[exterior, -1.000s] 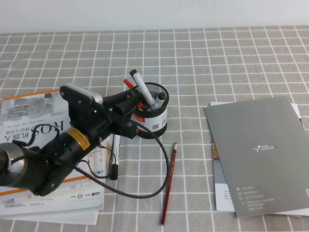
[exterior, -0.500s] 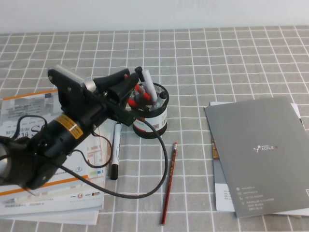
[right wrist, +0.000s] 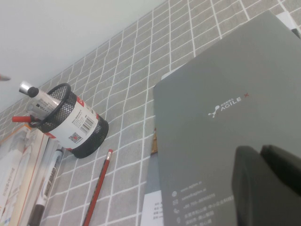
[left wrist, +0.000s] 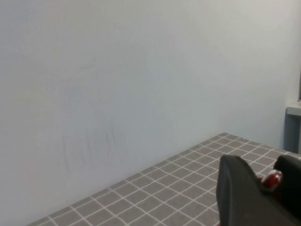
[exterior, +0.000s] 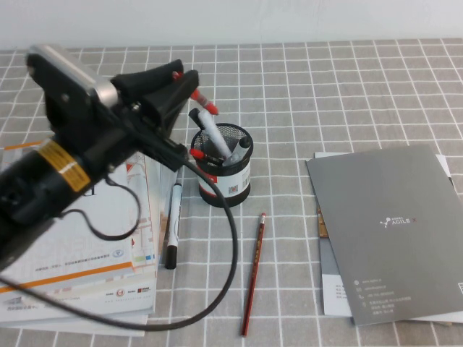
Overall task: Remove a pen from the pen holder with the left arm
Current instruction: 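Take a marker out of the pen holder and lay it on the table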
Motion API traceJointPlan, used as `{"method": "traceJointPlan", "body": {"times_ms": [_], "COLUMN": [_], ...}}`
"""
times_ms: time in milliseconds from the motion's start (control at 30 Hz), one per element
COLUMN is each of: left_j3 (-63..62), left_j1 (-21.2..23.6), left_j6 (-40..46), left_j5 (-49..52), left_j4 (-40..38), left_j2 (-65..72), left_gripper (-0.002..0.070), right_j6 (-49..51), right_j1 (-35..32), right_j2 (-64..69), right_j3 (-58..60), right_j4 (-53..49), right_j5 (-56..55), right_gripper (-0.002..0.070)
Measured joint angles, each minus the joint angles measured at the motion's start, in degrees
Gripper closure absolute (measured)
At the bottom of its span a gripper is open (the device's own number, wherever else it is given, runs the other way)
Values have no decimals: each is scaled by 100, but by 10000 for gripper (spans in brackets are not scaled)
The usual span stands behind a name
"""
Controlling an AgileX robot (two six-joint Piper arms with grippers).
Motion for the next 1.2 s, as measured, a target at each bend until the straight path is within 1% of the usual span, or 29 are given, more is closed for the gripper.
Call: {"method": "traceJointPlan", "body": {"times_ms": [133, 200, 267, 367, 467, 500, 533, 633, 733, 833, 1000, 1067, 1133, 1167, 1200], "left_j3": [11, -45, -214, -596, -978, -1089, -1186, -1340, -1378, -1378, -1281, -1165, -1043, -1011, -1004], "left_j1": [0, 0, 0, 0, 0, 0, 0, 0, 0, 0, 0, 0, -117, -221, -345], "left_j6": [-839, -1595, -2544, -4287, -6039, -6497, -6885, -7521, -7532, -7159, -5867, -5139, -4094, -3249, -2191], "left_j5": [1094, 1581, 2111, 2784, 2810, 2714, 2519, 2085, 1898, 1872, 2007, 2324, 2915, 3403, 3964], "left_j4": [389, 746, 1359, 2865, 4366, 4710, 5164, 5752, 5801, 5448, 4079, 3280, 2094, 1330, 453], "left_j2": [-768, -1108, -1413, -1819, -2021, -2049, -2050, -1952, -1736, -1538, -1367, -1367, -1367, -1367, -1367], "left_gripper": [565, 565, 565, 565, 565, 565, 565, 565, 565, 565, 565, 565, 565, 565, 565], "right_j6": [0, 0, 0, 0, 0, 0, 0, 0, 0, 0, 0, 0, 0, 0, 0], "right_j1": [0, 0, 0, 0, 0, 0, 0, 0, 0, 0, 0, 0, 0, 0, 0], "right_j2": [0, 0, 0, 0, 0, 0, 0, 0, 0, 0, 0, 0, 0, 0, 0], "right_j3": [0, 0, 0, 0, 0, 0, 0, 0, 0, 0, 0, 0, 0, 0, 0], "right_j4": [0, 0, 0, 0, 0, 0, 0, 0, 0, 0, 0, 0, 0, 0, 0], "right_j5": [0, 0, 0, 0, 0, 0, 0, 0, 0, 0, 0, 0, 0, 0, 0], "right_gripper": [689, 689, 689, 689, 689, 689, 689, 689, 689, 689, 689, 689, 689, 689, 689]}}
